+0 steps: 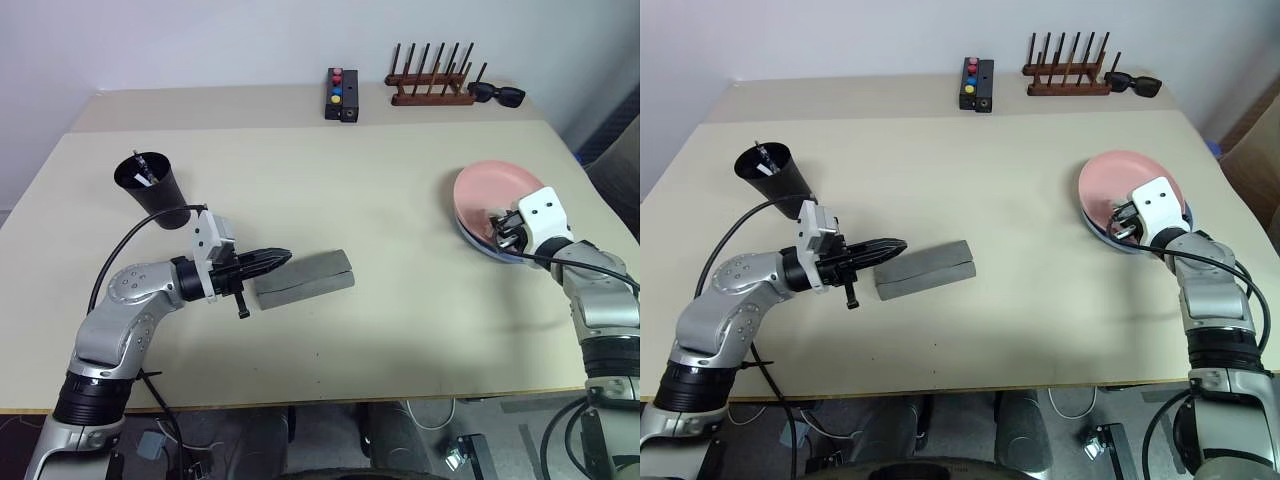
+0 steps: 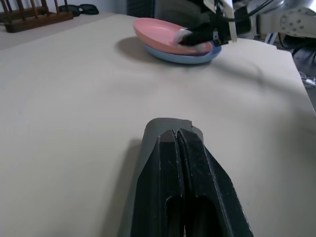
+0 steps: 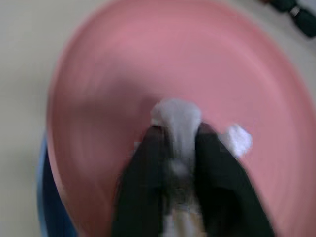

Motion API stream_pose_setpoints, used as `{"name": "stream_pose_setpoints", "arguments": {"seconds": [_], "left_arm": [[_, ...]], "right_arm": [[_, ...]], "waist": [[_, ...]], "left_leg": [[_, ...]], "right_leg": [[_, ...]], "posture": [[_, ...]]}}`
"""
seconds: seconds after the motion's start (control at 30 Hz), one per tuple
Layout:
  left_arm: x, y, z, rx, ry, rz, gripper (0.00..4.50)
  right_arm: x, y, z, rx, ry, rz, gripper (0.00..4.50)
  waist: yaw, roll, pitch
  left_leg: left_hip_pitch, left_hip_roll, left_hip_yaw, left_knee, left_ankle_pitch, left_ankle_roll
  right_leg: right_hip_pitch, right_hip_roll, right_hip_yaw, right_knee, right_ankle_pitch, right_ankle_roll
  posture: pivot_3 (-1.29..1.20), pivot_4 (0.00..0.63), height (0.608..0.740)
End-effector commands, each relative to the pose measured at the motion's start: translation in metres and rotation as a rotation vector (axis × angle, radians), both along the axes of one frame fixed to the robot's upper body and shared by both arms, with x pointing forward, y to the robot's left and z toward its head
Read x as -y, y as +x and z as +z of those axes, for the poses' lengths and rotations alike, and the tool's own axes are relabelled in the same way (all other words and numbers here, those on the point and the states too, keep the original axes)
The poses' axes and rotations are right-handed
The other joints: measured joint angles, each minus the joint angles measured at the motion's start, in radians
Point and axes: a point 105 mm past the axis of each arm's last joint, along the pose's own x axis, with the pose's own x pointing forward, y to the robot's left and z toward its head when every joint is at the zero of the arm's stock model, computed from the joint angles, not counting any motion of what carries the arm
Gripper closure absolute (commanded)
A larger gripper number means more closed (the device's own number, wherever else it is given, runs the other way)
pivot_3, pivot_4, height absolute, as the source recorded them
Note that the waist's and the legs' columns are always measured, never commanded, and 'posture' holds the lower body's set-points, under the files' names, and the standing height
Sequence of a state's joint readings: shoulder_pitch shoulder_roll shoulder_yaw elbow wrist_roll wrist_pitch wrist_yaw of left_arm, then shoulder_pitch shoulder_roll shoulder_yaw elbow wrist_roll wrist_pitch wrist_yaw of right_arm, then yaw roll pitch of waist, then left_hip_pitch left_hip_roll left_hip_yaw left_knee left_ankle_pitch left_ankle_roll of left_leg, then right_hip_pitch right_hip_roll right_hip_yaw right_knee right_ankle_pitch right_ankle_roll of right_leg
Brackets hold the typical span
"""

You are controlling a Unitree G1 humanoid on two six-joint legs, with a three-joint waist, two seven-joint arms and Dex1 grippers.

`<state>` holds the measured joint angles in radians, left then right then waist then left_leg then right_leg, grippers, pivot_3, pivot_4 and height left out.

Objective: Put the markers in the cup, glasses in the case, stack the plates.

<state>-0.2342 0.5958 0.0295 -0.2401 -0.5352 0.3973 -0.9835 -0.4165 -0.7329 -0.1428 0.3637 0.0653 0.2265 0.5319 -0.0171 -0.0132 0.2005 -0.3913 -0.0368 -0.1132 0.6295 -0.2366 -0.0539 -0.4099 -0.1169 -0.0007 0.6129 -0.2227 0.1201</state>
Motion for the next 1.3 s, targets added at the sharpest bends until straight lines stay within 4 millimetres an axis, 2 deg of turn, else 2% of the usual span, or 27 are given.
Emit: {"name": "stream_pose_setpoints", "arguments": {"seconds": [0.03,0.13,0.33,0.37,0.43,0.5,0.6,0.7,0.77,0.9,1.1,1.3], "left_arm": [[-0.005,-0.004,0.012,0.062,-0.007,0.016,4.50],[-0.006,-0.005,0.012,0.059,-0.009,0.024,4.50],[-0.014,0.002,0.014,0.069,-0.021,0.085,4.50],[-0.017,0.004,0.015,0.069,-0.025,0.104,4.50],[-0.027,0.006,0.017,0.077,-0.024,0.147,4.50],[-0.036,0.007,0.018,0.088,-0.011,0.187,4.50],[-0.048,0.007,0.020,0.099,0.007,0.241,4.50],[-0.062,0.003,0.019,0.096,0.024,0.295,4.50],[-0.074,-0.002,0.016,0.090,0.044,0.342,4.50],[-0.102,-0.018,0.007,0.069,0.085,0.443,4.50],[-0.135,-0.037,0.003,0.053,0.128,0.567,4.50],[-0.152,-0.046,0.000,0.038,0.133,0.628,4.50]], "right_arm": [[-0.001,0.004,0.023,0.076,-0.036,0.025,1.97],[0.002,0.001,0.033,0.116,-0.074,0.023,0.53],[-0.005,-0.005,0.074,0.272,-0.098,0.073,0.53],[-0.010,-0.006,0.079,0.289,-0.089,0.101,0.53],[-0.033,-0.013,0.087,0.312,-0.045,0.214,0.53],[-0.060,-0.022,0.084,0.280,0.002,0.350,0.53],[-0.101,-0.040,0.066,0.182,0.050,0.551,0.53],[-0.126,-0.056,0.050,0.094,0.114,0.675,0.53],[-0.135,-0.063,0.043,0.048,0.146,0.723,0.53],[-0.134,-0.065,0.039,0.017,0.166,0.734,0.53],[-0.117,-0.054,0.037,0.006,0.153,0.705,0.53],[-0.110,-0.043,0.036,0.023,0.142,0.687,0.53]], "waist": [[0.000,0.000,0.000],[0.001,0.000,0.000],[0.003,0.000,0.000],[0.003,0.000,0.000],[-0.001,0.000,0.000],[-0.002,0.000,0.000],[0.001,0.000,0.000],[0.003,0.000,0.000],[0.004,0.000,0.000],[0.001,0.000,0.000],[0.008,0.000,0.000],[0.004,0.000,0.000]], "left_leg": [[0.000,0.000,0.000,0.000,0.000,0.000],[0.000,0.000,0.000,0.000,0.000,0.000],[0.000,0.000,0.000,0.000,0.000,0.000],[0.000,0.000,0.000,0.000,0.000,0.000],[0.000,0.000,0.000,0.000,0.000,0.000],[0.000,0.000,0.000,0.000,0.000,0.000],[0.000,0.001,0.000,0.000,0.000,0.000],[0.000,0.001,0.000,0.000,0.000,0.000],[0.000,0.001,0.000,0.000,0.000,0.000],[0.000,0.001,0.000,0.000,0.000,0.000],[-0.001,0.001,0.000,0.000,0.000,0.000],[-0.001,0.001,0.000,-0.001,0.000,0.000]], "right_leg": [[0.000,0.000,0.000,0.000,0.000,0.000],[0.000,0.000,0.000,0.000,0.000,0.000],[0.000,0.000,0.000,0.000,0.000,0.000],[0.000,0.000,0.000,0.000,0.000,0.000],[0.000,0.000,0.000,0.000,0.000,0.000],[0.000,0.000,0.000,0.000,0.000,0.000],[0.000,0.000,0.000,0.000,0.000,0.001],[0.000,0.000,0.000,0.000,0.000,0.000],[0.000,0.000,0.000,0.000,0.000,0.000],[0.000,0.000,0.000,0.000,0.000,0.000],[0.000,0.000,0.000,-0.001,-0.001,0.000],[-0.001,-0.001,0.000,-0.001,0.000,0.000]], "posture": [[0.00,0.150,0.739],[0.00,0.150,0.739],[0.00,0.150,0.739],[0.00,0.150,0.739],[0.00,0.150,0.739],[0.00,0.150,0.739],[0.00,0.150,0.739],[0.00,0.150,0.739],[0.00,0.150,0.739],[0.00,0.150,0.739],[0.00,0.150,0.739],[0.00,0.150,0.739]]}}
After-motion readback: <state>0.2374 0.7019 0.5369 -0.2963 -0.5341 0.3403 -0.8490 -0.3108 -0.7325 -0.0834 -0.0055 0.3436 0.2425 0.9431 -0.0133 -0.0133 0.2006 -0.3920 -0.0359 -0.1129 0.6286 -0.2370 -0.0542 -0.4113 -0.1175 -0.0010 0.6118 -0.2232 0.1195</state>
